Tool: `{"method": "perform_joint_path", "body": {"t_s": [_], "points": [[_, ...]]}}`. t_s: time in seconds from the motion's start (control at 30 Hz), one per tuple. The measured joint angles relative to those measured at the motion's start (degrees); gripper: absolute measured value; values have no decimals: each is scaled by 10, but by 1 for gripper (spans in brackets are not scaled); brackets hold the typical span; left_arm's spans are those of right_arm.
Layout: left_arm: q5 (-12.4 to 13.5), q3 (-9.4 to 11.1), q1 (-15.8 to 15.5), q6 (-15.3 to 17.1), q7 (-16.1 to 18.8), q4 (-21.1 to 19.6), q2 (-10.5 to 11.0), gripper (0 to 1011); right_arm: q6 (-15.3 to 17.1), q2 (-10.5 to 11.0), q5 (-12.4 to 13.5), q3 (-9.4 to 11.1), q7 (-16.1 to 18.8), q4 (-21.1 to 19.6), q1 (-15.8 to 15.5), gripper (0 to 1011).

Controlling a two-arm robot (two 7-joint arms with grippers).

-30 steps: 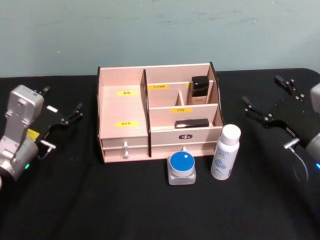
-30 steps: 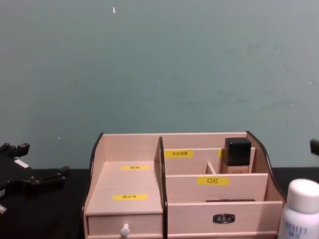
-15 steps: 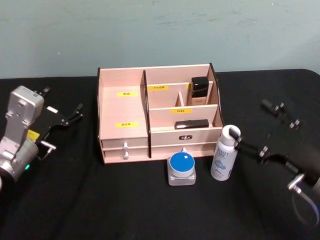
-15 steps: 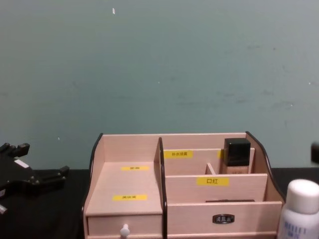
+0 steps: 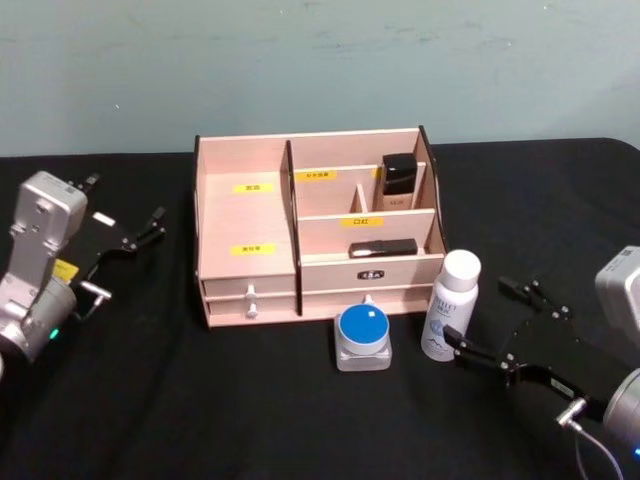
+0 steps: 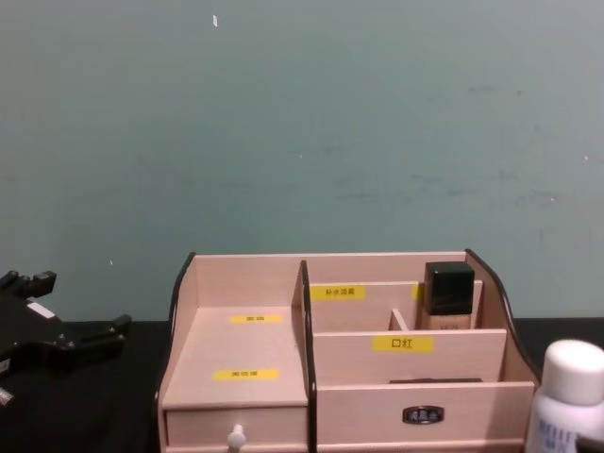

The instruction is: Pick up the facial cleanser and watermelon frost from the table and place them into the tiered storage box.

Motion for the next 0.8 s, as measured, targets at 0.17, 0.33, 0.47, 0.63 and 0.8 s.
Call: {"method": "perform_joint_path", "body": {"t_s": [0.17, 0.33, 0.47, 0.63, 0.8], "points": [[0, 0, 0, 0, 0, 0, 0, 1010, 13, -20, 5, -7, 16, 31, 19, 1002], [0, 0, 0, 0, 0, 0, 0, 1010, 14, -36, 4, -13, 29, 55, 37, 1002], [0, 0, 0, 0, 0, 0, 0, 1010, 13, -57, 0, -21, 45, 81, 60, 1002], [0, 0, 0, 0, 0, 0, 0, 1010, 11, -81, -8, -29, 59, 110, 86, 1002], [0, 0, 0, 0, 0, 0, 0, 1010, 9, -99, -17, -31, 69, 130, 106, 1002]]}}
